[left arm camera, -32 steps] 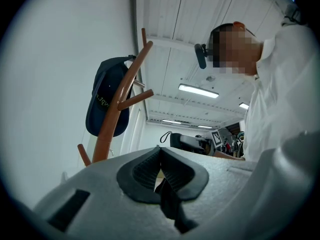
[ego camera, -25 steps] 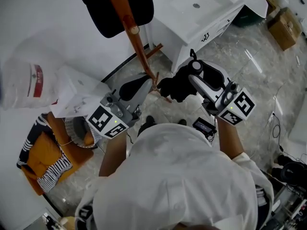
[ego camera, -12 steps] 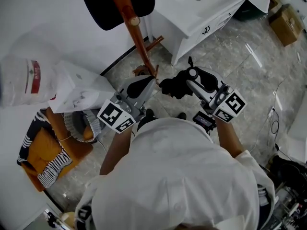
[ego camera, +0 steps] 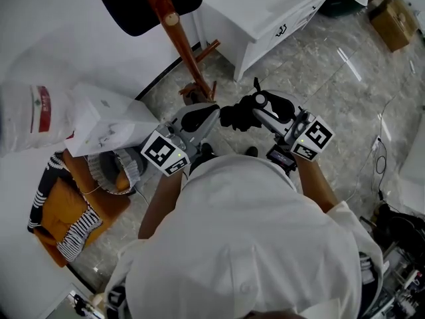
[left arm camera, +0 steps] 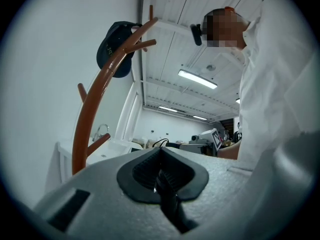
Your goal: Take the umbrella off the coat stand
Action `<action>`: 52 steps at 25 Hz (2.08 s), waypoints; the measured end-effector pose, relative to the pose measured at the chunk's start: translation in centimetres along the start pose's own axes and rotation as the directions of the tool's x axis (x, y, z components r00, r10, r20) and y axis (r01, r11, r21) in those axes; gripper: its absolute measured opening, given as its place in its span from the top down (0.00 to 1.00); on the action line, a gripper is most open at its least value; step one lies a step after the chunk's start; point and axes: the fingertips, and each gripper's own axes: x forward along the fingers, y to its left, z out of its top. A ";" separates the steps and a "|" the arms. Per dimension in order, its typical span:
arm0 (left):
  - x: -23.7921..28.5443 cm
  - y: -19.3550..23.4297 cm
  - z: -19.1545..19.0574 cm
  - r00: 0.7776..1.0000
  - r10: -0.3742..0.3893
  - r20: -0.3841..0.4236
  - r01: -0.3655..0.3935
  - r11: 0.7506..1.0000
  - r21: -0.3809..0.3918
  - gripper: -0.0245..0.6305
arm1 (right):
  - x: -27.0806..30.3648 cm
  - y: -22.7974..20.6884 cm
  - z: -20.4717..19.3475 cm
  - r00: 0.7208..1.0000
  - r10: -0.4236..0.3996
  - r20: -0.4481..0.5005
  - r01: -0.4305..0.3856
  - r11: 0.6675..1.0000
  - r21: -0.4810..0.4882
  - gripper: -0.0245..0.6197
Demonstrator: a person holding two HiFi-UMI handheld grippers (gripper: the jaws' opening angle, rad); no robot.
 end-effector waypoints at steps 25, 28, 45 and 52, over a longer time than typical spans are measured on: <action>-3.5 6.2 -2.0 0.889 0.458 -0.023 -0.457 0.889 0.010 0.94 | -3.4 -5.5 -0.9 0.929 -0.369 -0.005 0.369 0.929 0.014 0.69; -3.1 5.8 -2.2 0.905 0.424 -0.021 -0.425 0.905 -0.019 0.94 | -3.8 -5.7 -0.6 0.933 -0.361 -0.001 0.361 0.933 -0.002 0.69; -2.5 5.0 -2.7 0.932 0.361 -0.022 -0.362 0.931 -0.053 0.94 | -4.4 -6.6 -0.9 0.931 -0.362 -0.038 0.362 0.932 0.000 0.69; -3.0 4.9 -2.6 0.939 0.343 -0.018 -0.344 0.937 -0.067 0.94 | -4.1 -6.1 -1.1 0.930 -0.362 -0.059 0.364 0.931 0.020 0.69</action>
